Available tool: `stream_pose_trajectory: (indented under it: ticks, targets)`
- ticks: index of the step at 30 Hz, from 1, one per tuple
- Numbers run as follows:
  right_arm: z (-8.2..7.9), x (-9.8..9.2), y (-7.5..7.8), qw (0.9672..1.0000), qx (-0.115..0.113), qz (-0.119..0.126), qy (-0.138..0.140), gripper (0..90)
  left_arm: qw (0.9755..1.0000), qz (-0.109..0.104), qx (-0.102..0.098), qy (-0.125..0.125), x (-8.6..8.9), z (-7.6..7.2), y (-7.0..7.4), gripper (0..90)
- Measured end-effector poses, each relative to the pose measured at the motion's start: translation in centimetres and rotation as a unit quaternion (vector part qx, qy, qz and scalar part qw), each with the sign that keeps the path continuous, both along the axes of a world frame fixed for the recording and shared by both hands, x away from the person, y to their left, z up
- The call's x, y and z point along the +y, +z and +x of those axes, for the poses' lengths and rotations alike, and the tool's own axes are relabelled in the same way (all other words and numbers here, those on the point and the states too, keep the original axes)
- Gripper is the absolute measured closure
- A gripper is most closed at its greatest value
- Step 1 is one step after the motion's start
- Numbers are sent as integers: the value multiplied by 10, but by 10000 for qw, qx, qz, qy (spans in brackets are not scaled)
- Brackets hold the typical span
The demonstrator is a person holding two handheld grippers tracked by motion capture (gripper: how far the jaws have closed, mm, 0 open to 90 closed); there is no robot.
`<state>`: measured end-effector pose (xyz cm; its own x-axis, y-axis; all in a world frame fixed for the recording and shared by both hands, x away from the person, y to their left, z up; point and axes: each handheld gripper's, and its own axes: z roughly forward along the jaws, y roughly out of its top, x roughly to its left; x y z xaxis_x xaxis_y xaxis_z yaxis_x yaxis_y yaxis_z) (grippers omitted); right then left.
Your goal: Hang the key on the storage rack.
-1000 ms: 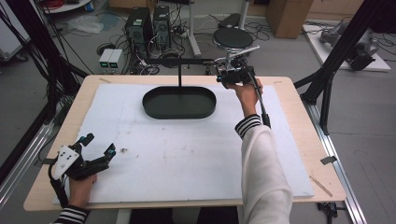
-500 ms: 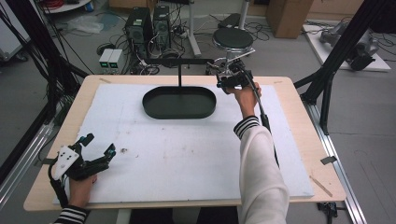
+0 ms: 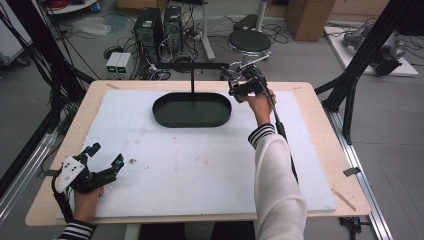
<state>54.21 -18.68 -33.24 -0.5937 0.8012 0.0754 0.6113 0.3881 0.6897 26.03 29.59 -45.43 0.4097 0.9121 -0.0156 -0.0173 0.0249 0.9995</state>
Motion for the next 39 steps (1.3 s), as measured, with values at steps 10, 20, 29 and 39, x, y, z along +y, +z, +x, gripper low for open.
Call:
stream_pose_trajectory:
  ticks: [10, 20, 29, 39]
  targets:
    - [-7, -4, 12, 9964, -240, 808, 62, 3, 10000, -17, 10, 2, 0, 0, 0, 114]
    - [-59, -25, 37, 9881, -954, 1166, 324, 3, 10000, 0, -21, -4, -1, 0, 0, 114]
    - [-125, -70, 10, 9712, -1780, 1430, 677, 3, 10000, 34, -20, 2, -1, 0, 0, 114]
    - [-195, -117, -37, 9528, -2386, 1765, 642, 3, 10000, 18, -26, 11, -1, 0, 0, 114]
